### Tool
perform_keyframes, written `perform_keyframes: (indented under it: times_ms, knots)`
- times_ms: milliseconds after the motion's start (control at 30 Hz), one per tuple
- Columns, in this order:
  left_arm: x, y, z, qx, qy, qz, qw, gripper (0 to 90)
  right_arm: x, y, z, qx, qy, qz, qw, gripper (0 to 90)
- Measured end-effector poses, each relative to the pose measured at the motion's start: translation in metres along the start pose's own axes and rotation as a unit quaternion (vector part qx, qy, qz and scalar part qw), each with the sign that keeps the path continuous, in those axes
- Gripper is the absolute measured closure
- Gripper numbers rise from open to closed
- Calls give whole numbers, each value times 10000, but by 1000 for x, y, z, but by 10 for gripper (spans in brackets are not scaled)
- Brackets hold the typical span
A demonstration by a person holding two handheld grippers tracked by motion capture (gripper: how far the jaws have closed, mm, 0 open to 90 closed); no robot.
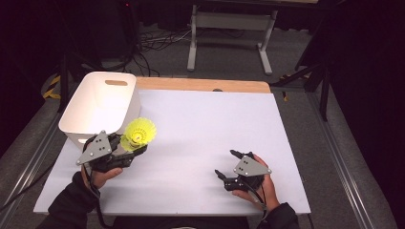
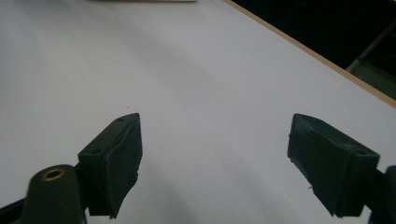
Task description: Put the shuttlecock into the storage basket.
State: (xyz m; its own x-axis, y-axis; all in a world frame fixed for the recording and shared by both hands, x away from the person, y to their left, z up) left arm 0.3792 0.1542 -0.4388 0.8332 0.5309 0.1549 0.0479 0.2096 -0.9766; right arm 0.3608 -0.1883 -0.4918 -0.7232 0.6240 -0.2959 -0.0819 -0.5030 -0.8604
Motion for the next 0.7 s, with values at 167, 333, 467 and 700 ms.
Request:
perform_keyframes:
  times_ms: [167, 333, 467, 700]
  knots:
    - [2, -3, 3, -44, -42, 27, 10000, 497, 0, 0, 0, -2, -4, -1, 10000, 190]
    - [4, -5, 7, -100, -87, 39, 9999, 496, 0, 0, 0, 6, -2, 2, 10000, 190]
    - [5, -5, 10, -108, -123, 31, 9999, 495, 0, 0, 0, 10, -3, -10, 10000, 190]
    - [8, -7, 14, -133, -184, 41, 9997, 495, 0, 0, 0, 12, 1, -11, 10000, 190]
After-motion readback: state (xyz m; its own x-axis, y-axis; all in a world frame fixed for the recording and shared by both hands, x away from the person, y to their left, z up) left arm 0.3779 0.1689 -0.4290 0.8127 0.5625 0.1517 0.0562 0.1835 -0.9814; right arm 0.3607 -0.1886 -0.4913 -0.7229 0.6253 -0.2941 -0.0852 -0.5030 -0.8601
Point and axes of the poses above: each handheld gripper's, and its own axes: z roughly backward along the jaws, y roughly out of its underside, x roughly to its left, the point moved 6 cm from there along -z, roughly forward along the jaws, and after that the axes turned 2 degrees about -x, right-handed, at the moved point
